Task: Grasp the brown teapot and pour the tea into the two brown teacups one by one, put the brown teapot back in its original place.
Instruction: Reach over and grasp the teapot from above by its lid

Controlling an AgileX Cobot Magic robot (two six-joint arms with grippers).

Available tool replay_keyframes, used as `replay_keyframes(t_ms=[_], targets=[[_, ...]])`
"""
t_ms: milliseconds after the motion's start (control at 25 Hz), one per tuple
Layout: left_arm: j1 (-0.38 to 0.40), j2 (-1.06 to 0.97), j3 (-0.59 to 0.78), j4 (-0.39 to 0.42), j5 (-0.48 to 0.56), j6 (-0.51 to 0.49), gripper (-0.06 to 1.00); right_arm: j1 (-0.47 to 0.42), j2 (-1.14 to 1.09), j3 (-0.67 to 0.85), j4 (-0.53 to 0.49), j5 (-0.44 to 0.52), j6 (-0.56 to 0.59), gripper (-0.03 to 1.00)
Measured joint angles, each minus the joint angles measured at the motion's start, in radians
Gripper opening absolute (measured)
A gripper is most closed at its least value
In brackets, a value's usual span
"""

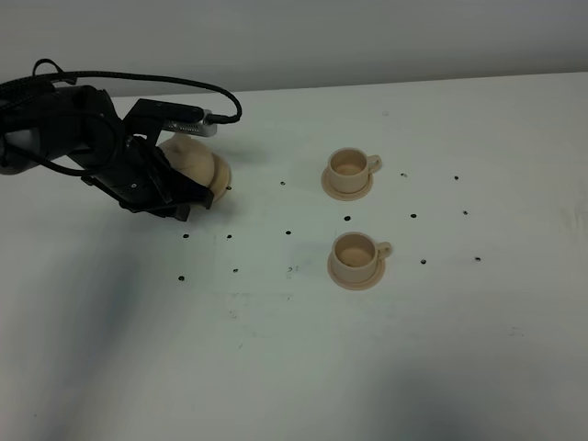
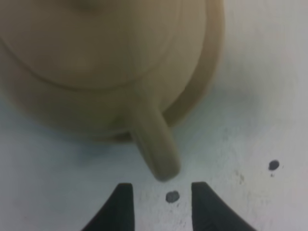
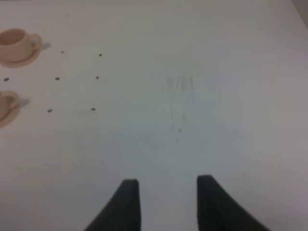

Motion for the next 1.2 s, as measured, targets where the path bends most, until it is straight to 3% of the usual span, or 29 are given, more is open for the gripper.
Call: replay_keyframes(t_ms=[400,1200], targets=[[0.000,0.000,0.000,-0.038,-0.063,-0.037,0.28,0.000,0.000,0.000,0.000,0.000,-0.001,0.31],[0.015,0.000,0.000,-0.049,-0.065,-0.137,0.28,0.000,0.000,0.000,0.000,0.000,-0.001,0.31]])
